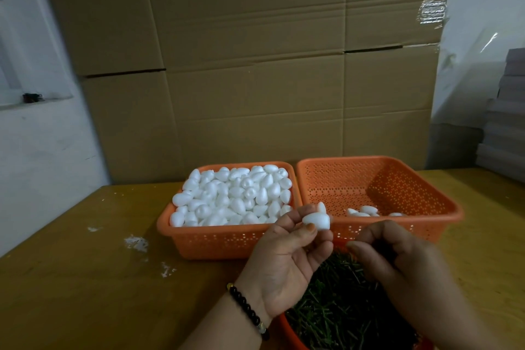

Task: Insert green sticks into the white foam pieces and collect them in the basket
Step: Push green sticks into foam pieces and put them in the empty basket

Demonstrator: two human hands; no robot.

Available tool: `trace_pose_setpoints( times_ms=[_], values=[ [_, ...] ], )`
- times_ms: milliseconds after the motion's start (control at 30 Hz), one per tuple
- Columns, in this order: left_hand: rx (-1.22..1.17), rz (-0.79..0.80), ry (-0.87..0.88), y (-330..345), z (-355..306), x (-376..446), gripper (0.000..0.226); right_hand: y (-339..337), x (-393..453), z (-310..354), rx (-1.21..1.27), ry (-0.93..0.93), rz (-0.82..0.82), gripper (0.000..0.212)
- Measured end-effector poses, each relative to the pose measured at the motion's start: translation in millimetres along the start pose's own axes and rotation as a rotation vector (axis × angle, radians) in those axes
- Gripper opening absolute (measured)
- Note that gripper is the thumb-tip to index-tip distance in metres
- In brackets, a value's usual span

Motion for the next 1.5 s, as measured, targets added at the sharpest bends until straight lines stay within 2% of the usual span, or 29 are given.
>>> trace_pose_setpoints(
  times_ms=[100, 167, 267, 400, 467, 533, 700, 800, 1033, 1200, 1300, 1433, 1500],
  values=[
    [0.006, 0.004, -0.003, -1.0, -0.1, -0.7, 0.03, -0.9, -0.7, 1.6, 0.09, 0.065, 0.014, 0.018],
    [0.017, -0.004, 0.0, -1.2, 0.4, -0.7, 0.028, -0.6, -1.1, 0.4, 0.135, 0.112, 0.024, 0.007],
    [0.033, 0.001, 0.008, -0.4, 1.1, -0.6, 0.026, 0.4, -2.5, -6.2, 0.187, 0.165, 0.034, 0.027],
    [0.038, 0.003, 0.015, 0.4, 1.7, -1.0, 0.025, 2.8, -1.2, -5.2, 0.257, 0.163, 0.066, 0.036],
    [0.043, 0.006, 0.015, 0.8, 1.8, -1.6, 0.025, 3.9, -0.4, -4.7, 0.296, 0.164, 0.06, 0.037],
    [0.055, 0.009, 0.016, 1.4, 1.7, -2.1, 0.026, 4.3, 0.6, -2.5, 0.324, 0.163, 0.047, 0.028],
    [0.073, -0.004, 0.021, 1.7, 1.5, -2.2, 0.028, 4.9, -0.2, -4.2, 0.3, 0.161, -0.012, 0.016],
    [0.063, -0.008, 0.015, 1.5, 1.4, -2.1, 0.025, 7.2, -0.8, -11.2, 0.275, 0.151, -0.052, 0.034],
    [0.023, -0.029, -0.006, 0.0, 1.6, -0.9, 0.02, 8.6, -1.3, -18.3, 0.267, 0.13, -0.106, 0.035],
    [-0.023, -0.061, -0.027, 0.1, 1.7, 0.3, 0.019, 4.8, 0.6, -8.0, 0.151, -0.012, -0.173, 0.034],
    [-0.06, -0.09, -0.046, 0.2, 0.5, 0.6, 0.018, 5.4, -0.7, -8.4, 0.14, -0.041, -0.171, 0.031],
    [-0.095, -0.135, -0.084, 0.1, 0.1, 0.9, 0.02, 11.9, -2.8, -14.9, 0.191, 0.039, -0.131, 0.03],
    [-0.112, -0.152, -0.099, -0.3, -0.2, 1.1, 0.026, 13.6, -2.5, -13.1, 0.212, 0.063, -0.095, 0.02]
  ],
)
Point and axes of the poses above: each hand's wrist, its own x-axis towards the middle knuckle, its own y-axis out of the palm, z = x × y, the point moved 2 cm from there along x, towards the middle knuckle, and after that the axes turned 3 degrees about y, right-handed, at the moved point
